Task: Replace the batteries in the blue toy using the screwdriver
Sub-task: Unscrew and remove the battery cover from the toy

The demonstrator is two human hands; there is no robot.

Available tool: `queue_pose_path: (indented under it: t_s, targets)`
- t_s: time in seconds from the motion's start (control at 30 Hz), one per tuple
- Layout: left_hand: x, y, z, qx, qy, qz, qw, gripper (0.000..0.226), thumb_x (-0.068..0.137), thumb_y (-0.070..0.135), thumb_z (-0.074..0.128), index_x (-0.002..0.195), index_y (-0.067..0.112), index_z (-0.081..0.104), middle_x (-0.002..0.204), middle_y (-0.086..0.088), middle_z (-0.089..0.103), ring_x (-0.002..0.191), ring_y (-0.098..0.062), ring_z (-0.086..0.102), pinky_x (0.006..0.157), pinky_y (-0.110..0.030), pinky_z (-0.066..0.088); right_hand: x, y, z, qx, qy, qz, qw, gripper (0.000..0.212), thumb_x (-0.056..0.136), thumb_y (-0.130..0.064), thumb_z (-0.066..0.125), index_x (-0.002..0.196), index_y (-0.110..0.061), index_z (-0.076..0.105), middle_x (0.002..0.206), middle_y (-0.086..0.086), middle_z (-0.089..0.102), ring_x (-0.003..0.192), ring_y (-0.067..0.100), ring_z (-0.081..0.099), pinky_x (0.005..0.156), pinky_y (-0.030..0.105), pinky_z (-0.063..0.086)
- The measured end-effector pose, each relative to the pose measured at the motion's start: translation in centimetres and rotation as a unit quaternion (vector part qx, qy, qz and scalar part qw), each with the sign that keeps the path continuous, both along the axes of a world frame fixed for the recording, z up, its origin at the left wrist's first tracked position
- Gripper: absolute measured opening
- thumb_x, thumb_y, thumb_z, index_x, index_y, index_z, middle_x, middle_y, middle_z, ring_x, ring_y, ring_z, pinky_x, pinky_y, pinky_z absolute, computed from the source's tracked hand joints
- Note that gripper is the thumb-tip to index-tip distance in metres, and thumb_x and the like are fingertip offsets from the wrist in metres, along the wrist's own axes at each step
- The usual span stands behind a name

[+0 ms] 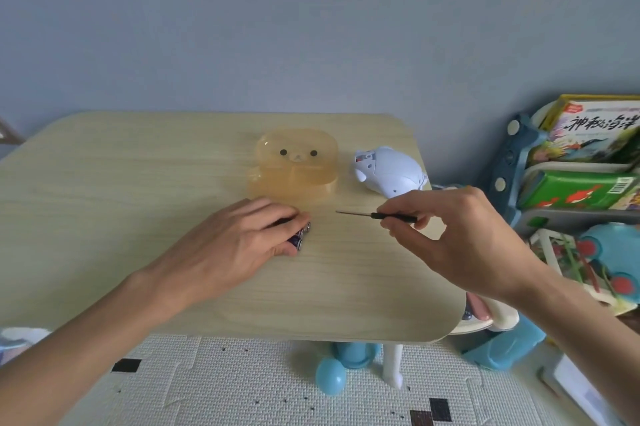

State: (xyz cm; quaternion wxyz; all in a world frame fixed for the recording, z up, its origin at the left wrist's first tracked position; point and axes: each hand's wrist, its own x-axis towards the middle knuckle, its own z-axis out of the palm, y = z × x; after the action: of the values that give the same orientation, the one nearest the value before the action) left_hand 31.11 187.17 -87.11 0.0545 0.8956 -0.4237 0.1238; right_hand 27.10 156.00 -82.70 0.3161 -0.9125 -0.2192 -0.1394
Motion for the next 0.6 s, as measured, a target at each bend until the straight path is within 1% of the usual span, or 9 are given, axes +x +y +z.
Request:
queue_pose_path:
  t_s: [0.1, 0.17, 0.23, 0.3, 0.33, 0.43, 0.5, 0.57, 0.6]
  targets:
    - [-0.2, 0.0, -0.2, 0.007, -0.002, 0.009, 1.0, 0.05, 0.101, 0.037, 0.062, 0.143, 0.01, 0.064, 0.134, -0.004, 0.071, 0.115, -0.023, 0.07, 0.094, -0.043, 0.059, 0.0, -0.1, 0.0, 0.001, 0.001, -0.005, 1.0, 0.013, 0.088, -0.013, 0.08, 0.098, -0.021, 0.083, 0.072, -0.019, 0.07, 0.074, -0.003, 0.063, 0.073, -0.001, 0.043]
    - [-0.4, 0.0, 0.3, 0.006, -0.009, 0.014, 1.0, 0.052, 0.103, 0.041, 0.058, 0.144, 0.009, 0.064, 0.136, -0.004, 0.071, 0.116, -0.023, 0.07, 0.095, -0.043, 0.059, 0.1, -0.3, 0.2, 0.007, 0.001, -0.005, 1.0, 0.013, 0.088, -0.014, 0.08, 0.098, -0.021, 0.083, 0.074, -0.015, 0.074, 0.074, 0.004, 0.066, 0.072, 0.002, 0.045]
    - [-0.5, -0.4, 1.4, -0.022, -0.018, 0.017, 0.999, 0.053, 0.104, 0.044, 0.055, 0.141, 0.009, 0.067, 0.133, -0.004, 0.072, 0.114, -0.022, 0.07, 0.099, -0.039, 0.058, 0.3, -0.6, 0.5, 0.016, 0.002, -0.016, 1.0, 0.012, 0.089, -0.017, 0.078, 0.098, -0.024, 0.083, 0.076, -0.013, 0.077, 0.07, 0.011, 0.068, 0.071, 0.008, 0.05]
    - [0.2, -1.7, 3.3, -0.065, -0.019, 0.029, 0.997, 0.054, 0.101, 0.049, 0.059, 0.14, 0.013, 0.068, 0.131, -0.002, 0.074, 0.116, -0.019, 0.068, 0.102, -0.037, 0.056, 0.7, -1.4, 1.0, 0.029, 0.002, -0.036, 0.999, 0.012, 0.089, -0.019, 0.077, 0.098, -0.026, 0.082, 0.076, -0.011, 0.078, 0.066, 0.014, 0.069, 0.068, 0.016, 0.053]
    - [0.9, -2.6, 4.3, -0.083, -0.003, 0.043, 0.996, 0.058, 0.097, 0.053, 0.062, 0.142, 0.015, 0.067, 0.134, -0.001, 0.073, 0.12, -0.018, 0.066, 0.105, -0.038, 0.054, 1.0, -1.8, 1.2, 0.034, -0.001, -0.046, 0.998, 0.013, 0.089, -0.018, 0.076, 0.098, -0.026, 0.082, 0.076, -0.011, 0.078, 0.065, 0.015, 0.069, 0.066, 0.017, 0.053]
    - [4.0, -6.4, 6.5, -0.122, 0.106, 0.097, 0.982, 0.089, 0.079, 0.069, 0.071, 0.154, 0.024, 0.053, 0.15, 0.006, 0.061, 0.135, -0.014, 0.057, 0.116, -0.038, 0.045, 1.5, -3.0, 1.9, 0.039, -0.007, -0.071, 0.997, 0.018, 0.091, -0.013, 0.075, 0.1, -0.026, 0.082, 0.078, -0.011, 0.079, 0.067, 0.014, 0.074, 0.065, 0.018, 0.058]
    - [6.1, -8.9, 6.8, -0.102, 0.151, 0.109, 0.977, 0.104, 0.073, 0.072, 0.077, 0.16, 0.027, 0.042, 0.159, 0.008, 0.052, 0.144, -0.015, 0.048, 0.12, -0.038, 0.036, 1.5, -3.5, 2.0, 0.051, -0.007, -0.091, 0.995, 0.021, 0.091, -0.011, 0.075, 0.102, -0.027, 0.083, 0.081, -0.017, 0.079, 0.072, 0.006, 0.077, 0.07, 0.019, 0.061]
    - [7.7, -10.7, 6.1, -0.048, 0.162, 0.104, 0.98, 0.101, 0.073, 0.076, 0.076, 0.157, 0.031, 0.043, 0.157, 0.007, 0.054, 0.148, -0.017, 0.042, 0.122, -0.042, 0.026, 1.5, -3.9, 2.0, 0.054, -0.007, -0.111, 0.992, 0.021, 0.09, -0.012, 0.076, 0.102, -0.027, 0.083, 0.081, -0.02, 0.079, 0.073, 0.002, 0.077, 0.073, 0.022, 0.062]
    - [8.2, -11.3, 5.6, -0.026, 0.161, 0.095, 0.982, 0.09, 0.073, 0.078, 0.075, 0.148, 0.036, 0.049, 0.145, 0.007, 0.061, 0.144, -0.017, 0.044, 0.121, -0.045, 0.024, 1.5, -4.1, 1.9, 0.051, -0.008, -0.118, 0.992, 0.02, 0.09, -0.014, 0.075, 0.102, -0.027, 0.083, 0.082, -0.019, 0.079, 0.073, 0.003, 0.077, 0.073, 0.024, 0.063]
